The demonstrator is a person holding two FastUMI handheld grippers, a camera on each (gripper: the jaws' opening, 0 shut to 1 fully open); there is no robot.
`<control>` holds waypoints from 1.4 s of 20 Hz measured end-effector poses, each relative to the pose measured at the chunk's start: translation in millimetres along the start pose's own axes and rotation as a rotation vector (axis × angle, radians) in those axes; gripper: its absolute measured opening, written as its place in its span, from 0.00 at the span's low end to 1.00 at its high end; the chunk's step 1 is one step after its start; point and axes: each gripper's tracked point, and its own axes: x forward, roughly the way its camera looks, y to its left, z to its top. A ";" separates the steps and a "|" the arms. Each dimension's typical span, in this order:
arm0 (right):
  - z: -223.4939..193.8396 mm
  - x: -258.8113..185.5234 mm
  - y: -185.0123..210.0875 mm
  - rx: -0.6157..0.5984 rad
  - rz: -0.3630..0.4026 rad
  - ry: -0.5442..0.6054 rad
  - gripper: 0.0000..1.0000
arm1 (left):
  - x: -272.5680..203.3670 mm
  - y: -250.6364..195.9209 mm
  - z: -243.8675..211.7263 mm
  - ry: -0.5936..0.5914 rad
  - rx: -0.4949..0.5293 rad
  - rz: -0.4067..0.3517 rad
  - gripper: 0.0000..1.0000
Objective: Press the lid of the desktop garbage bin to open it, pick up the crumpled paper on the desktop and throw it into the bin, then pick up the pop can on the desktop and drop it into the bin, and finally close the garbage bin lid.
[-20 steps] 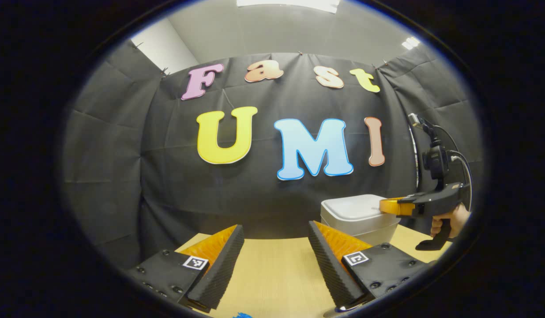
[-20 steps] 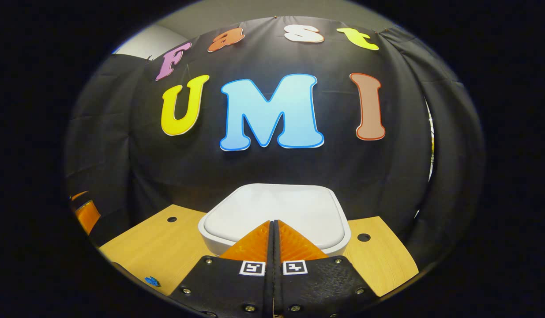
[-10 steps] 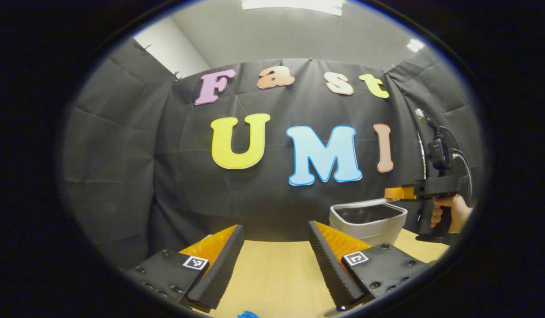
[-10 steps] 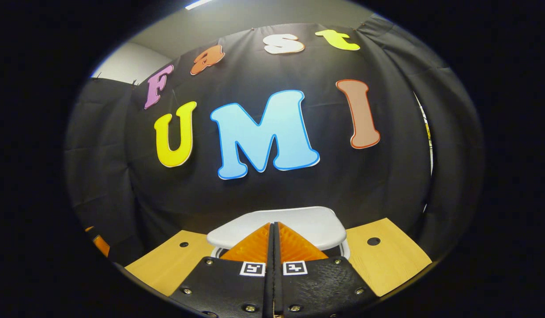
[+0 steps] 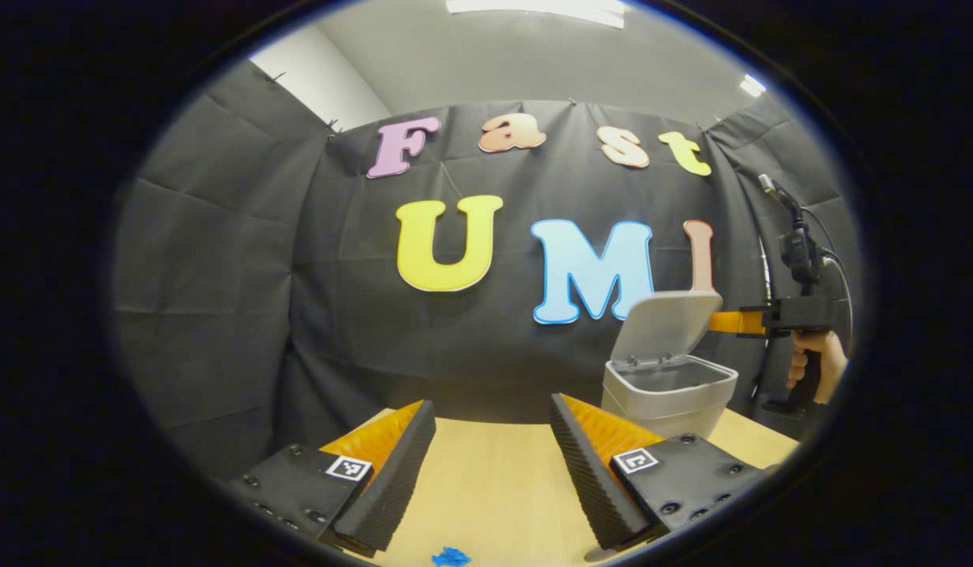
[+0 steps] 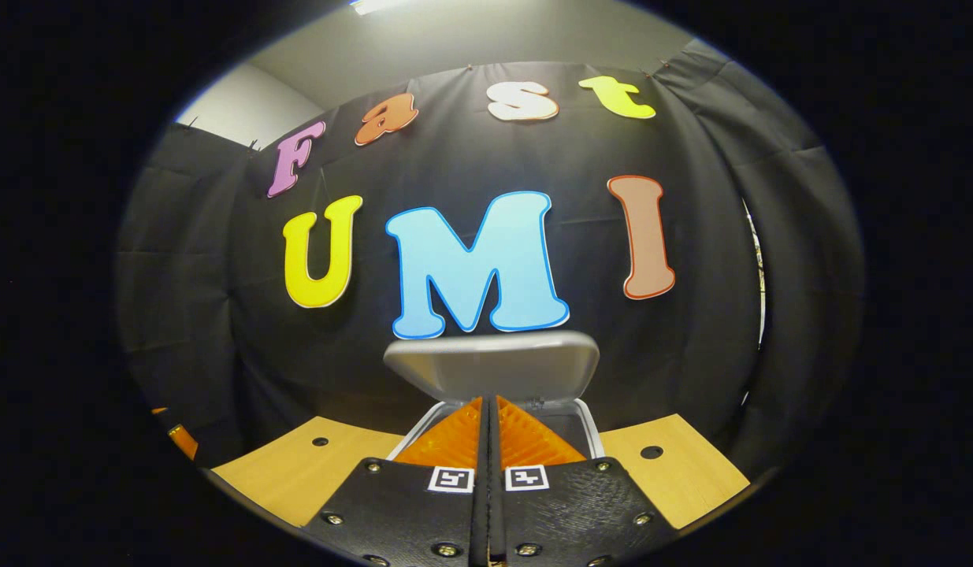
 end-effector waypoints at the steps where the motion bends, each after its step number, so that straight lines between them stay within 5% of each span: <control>1: 1.8 -4.2 0.7 -0.014 -0.001 -0.003 0.00 | 0.7 1.7 -3.2 0.007 -0.004 0.002 1.00; 11: 13.5 -43.6 15.0 -0.132 0.000 -0.058 0.05 | 3.9 12.8 -23.5 0.049 0.005 0.018 1.00; 12: 12.7 -49.0 17.6 -0.132 0.003 -0.060 0.09 | 3.5 13.7 -26.3 0.057 0.010 0.019 1.00; 13: 14.0 -54.5 16.5 -0.135 -0.007 -0.065 0.27 | 3.1 15.4 -30.0 0.064 0.013 0.020 1.00; 16: 15.2 -69.9 18.1 -0.158 -0.015 -0.088 0.30 | 1.5 18.4 -44.1 0.094 0.021 0.021 1.00; 19: 16.5 -86.4 22.1 -0.168 -0.024 -0.111 0.51 | -1.2 17.7 -63.6 0.138 0.021 0.010 1.00; 22: 18.1 -100.9 24.7 -0.186 -0.048 -0.132 0.51 | -5.7 17.4 -87.2 0.191 0.023 -0.006 0.97; 23: 17.8 -104.6 28.8 -0.192 -0.045 -0.136 0.58 | -6.8 18.7 -94.9 0.205 0.029 -0.009 0.92; 25: 15.8 -114.2 28.6 -0.206 -0.069 -0.136 0.74 | -11.8 20.8 -113.6 0.241 0.041 -0.025 1.00; 28: 8.7 -125.2 29.0 -0.214 -0.120 -0.125 0.75 | -16.0 26.9 -142.2 0.292 0.054 -0.055 0.97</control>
